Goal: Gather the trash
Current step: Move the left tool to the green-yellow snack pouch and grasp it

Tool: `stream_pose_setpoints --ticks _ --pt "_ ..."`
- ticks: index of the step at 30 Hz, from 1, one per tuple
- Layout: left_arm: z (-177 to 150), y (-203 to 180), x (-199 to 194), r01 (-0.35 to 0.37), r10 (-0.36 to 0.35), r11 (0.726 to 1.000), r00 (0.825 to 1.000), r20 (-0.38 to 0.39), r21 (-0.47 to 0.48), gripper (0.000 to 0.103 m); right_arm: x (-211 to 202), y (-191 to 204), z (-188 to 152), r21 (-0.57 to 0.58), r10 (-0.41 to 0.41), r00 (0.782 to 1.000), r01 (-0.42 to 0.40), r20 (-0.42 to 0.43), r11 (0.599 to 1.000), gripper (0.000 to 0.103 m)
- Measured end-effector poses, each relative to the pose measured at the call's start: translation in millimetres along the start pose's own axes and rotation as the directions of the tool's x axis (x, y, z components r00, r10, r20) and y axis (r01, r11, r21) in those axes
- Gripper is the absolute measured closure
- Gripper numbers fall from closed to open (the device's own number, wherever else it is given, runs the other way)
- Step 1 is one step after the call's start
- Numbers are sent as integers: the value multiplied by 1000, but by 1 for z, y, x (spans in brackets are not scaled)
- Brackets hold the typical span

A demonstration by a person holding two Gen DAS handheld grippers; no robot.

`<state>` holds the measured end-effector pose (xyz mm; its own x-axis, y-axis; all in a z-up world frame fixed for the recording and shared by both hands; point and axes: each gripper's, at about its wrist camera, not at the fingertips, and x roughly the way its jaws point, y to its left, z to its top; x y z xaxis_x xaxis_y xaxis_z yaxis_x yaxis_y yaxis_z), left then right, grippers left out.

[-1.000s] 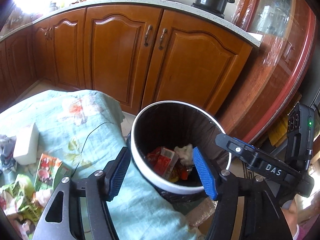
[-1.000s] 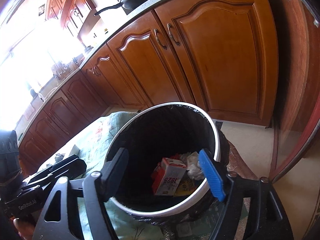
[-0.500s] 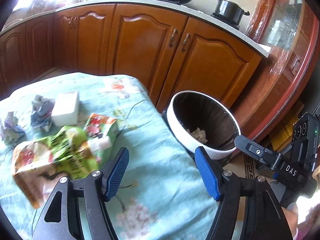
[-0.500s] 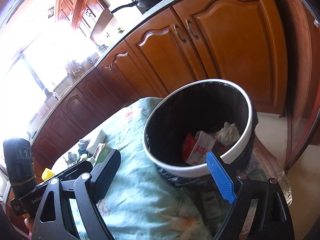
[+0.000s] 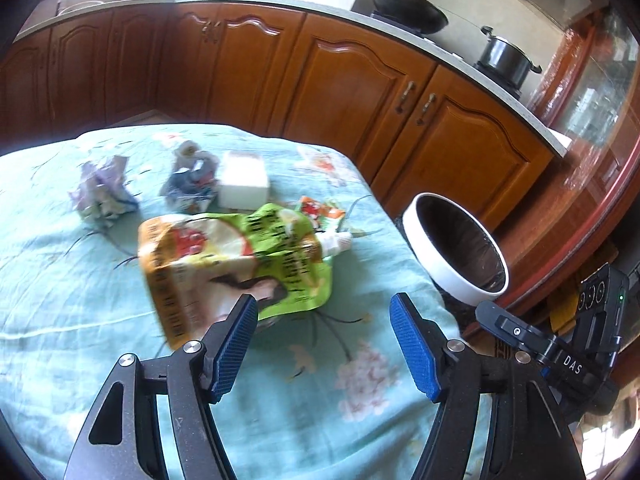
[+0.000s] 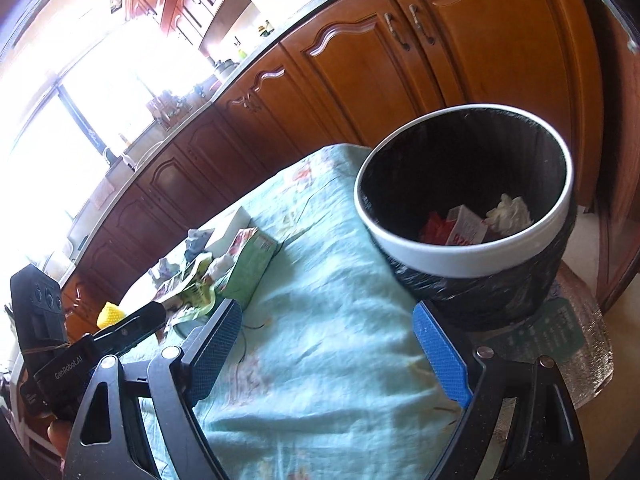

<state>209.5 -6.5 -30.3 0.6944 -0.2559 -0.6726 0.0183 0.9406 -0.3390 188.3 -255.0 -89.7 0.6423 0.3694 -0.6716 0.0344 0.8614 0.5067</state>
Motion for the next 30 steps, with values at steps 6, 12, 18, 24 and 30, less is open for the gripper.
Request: stream_pose_setpoints --ticks 6,12,18,24,30 --pt "-4 33 -20 -30 31 997 999 13 -73 33 11 15 -5 -24 15 1000 -15 -22 1000 14" --pt "1 62 -26 -31 35 986 999 21 -164 29 18 25 -8 -41 19 999 -21 -34 999 14" --pt "14 90 -6 30 -31 969 1000 -1 -244 26 23 28 -6 -46 12 999 -14 -41 999 14" --pt "22 107 18 100 -107 949 994 -10 -298 42 29 30 -1 -51 3 999 -5 -42 999 14" --pt "20 107 14 141 -137 955 990 35 -262 67 38 38 4 -73 -2 999 -1 -43 997 14"
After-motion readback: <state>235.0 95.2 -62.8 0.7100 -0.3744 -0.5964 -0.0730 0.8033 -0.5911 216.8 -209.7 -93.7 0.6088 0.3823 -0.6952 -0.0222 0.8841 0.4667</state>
